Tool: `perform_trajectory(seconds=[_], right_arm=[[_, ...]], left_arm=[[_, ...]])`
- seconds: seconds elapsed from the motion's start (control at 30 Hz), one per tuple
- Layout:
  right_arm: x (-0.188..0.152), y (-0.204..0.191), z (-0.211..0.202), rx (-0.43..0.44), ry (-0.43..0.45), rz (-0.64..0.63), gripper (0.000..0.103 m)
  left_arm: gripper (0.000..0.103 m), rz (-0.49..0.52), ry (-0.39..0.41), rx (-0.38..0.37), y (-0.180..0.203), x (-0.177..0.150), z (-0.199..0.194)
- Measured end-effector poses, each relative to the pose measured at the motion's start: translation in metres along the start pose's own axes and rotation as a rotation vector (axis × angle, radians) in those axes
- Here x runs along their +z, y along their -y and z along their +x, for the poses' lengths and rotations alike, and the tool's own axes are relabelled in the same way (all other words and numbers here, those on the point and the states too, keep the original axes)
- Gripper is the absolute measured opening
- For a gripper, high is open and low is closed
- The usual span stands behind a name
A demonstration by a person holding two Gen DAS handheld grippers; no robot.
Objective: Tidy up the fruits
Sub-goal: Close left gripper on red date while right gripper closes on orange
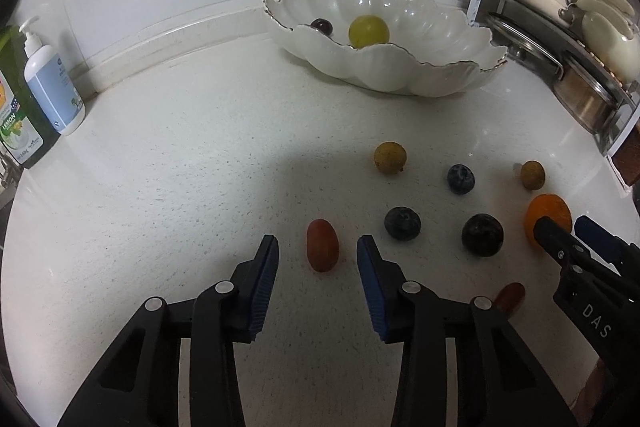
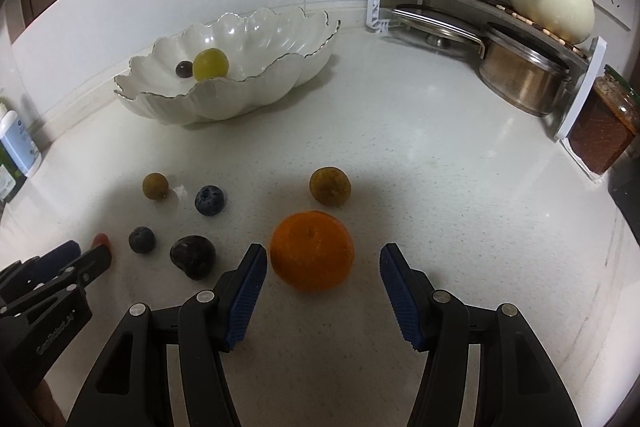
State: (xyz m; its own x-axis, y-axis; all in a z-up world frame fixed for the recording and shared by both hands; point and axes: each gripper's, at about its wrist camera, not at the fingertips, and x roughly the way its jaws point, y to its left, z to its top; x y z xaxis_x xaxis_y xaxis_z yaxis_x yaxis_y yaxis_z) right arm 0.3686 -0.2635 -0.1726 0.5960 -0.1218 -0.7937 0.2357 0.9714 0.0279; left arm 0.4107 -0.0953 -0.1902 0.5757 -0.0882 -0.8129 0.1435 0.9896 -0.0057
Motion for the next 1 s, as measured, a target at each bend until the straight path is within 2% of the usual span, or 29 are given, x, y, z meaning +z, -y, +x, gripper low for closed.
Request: perform_trajectory(seconds=[0.2,0.43,0.5,0.6,1.0], right_arm=[[0.001,-0.001,0.005,0.013,-0.009,-0.008,0.060],[0.002,-0.001,0.008,0.019,-0.015,-0.016,0.058],[0.002,-0.002,0.010,0.019,-0.018,-0.023,0.054],[0.001,-0.003,0.009,0.039,-0.013,-0.034,0.047],[0.001,-0.002,0.001,0.056,0.000,-0.037,0.044]], left_arm=[[0.028,0.002,-0.016,0.004,0.002,0.002,0.007],[0.020,-0.005,-0.026,0.004,0.000,0.000,0.010],[0.018,-0.003,-0.028,0.001,0.001,0.000,0.010],[0.017,-0.006,-0.028,-0.007,0.001,0.001,0.010],[0.016,-0.006,-0.006,-0.014,0.003,0.001,-0.001]])
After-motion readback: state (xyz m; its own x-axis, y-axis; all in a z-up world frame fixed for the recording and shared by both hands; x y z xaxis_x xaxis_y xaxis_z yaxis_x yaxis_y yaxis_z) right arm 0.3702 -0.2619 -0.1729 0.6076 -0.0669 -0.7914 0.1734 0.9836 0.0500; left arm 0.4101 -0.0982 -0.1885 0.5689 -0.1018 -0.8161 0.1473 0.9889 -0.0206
